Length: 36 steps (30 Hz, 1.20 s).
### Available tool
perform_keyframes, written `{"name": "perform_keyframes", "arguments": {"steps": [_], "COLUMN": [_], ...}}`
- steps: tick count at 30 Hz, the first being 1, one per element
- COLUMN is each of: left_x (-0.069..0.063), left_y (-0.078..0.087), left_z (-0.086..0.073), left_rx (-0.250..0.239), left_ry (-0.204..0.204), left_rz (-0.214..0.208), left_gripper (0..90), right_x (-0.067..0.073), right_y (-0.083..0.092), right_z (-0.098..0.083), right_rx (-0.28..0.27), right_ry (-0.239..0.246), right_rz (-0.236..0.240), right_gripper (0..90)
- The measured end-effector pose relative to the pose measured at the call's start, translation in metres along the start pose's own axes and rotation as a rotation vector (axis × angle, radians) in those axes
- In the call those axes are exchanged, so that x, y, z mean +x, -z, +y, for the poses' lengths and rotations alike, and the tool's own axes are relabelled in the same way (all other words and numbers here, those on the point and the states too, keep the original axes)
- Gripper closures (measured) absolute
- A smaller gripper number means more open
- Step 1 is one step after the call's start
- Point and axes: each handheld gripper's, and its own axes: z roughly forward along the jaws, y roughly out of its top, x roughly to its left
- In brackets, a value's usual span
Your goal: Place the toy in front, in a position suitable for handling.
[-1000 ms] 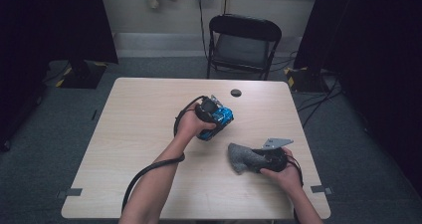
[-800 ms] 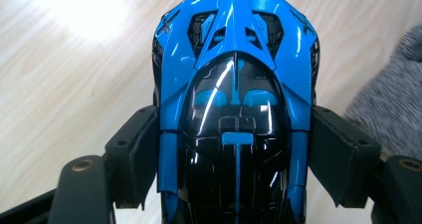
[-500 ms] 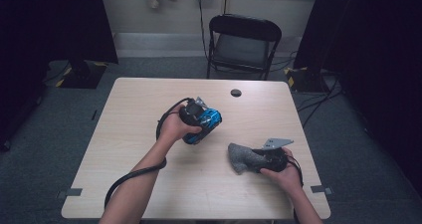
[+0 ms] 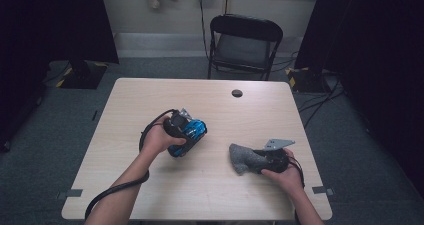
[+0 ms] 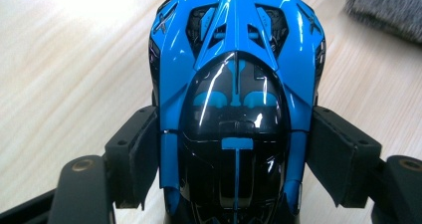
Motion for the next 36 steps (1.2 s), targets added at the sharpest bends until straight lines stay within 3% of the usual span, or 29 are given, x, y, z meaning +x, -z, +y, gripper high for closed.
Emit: {"name": "perform_keyframes", "arguments": {"steps": [7, 20, 36], "left_x": [0.0, -0.005, -0.007], "left_y": [-0.001, -0.019, -0.029], "left_z": [-0.009, -0.014, -0.019], "left_rx": [0.027, 0.047, 0.043], "left_ry": [-0.004, -0.004, -0.013], "left_rz": [-0.002, -0.007, -0.001], "left_gripper": [27.0, 26.9, 26.8], "right_x": [0.0, 0.0, 0.0], "right_y": [0.0, 0.0, 0.0], "right_z": [0.0, 0.0, -0.001], "right_rx": [0.002, 0.0, -0.007], "right_ry": [0.002, 0.001, 0.0], "right_rz": [-0.001, -0.003, -0.002], "right_gripper": [40.2, 40.0, 39.7]}}
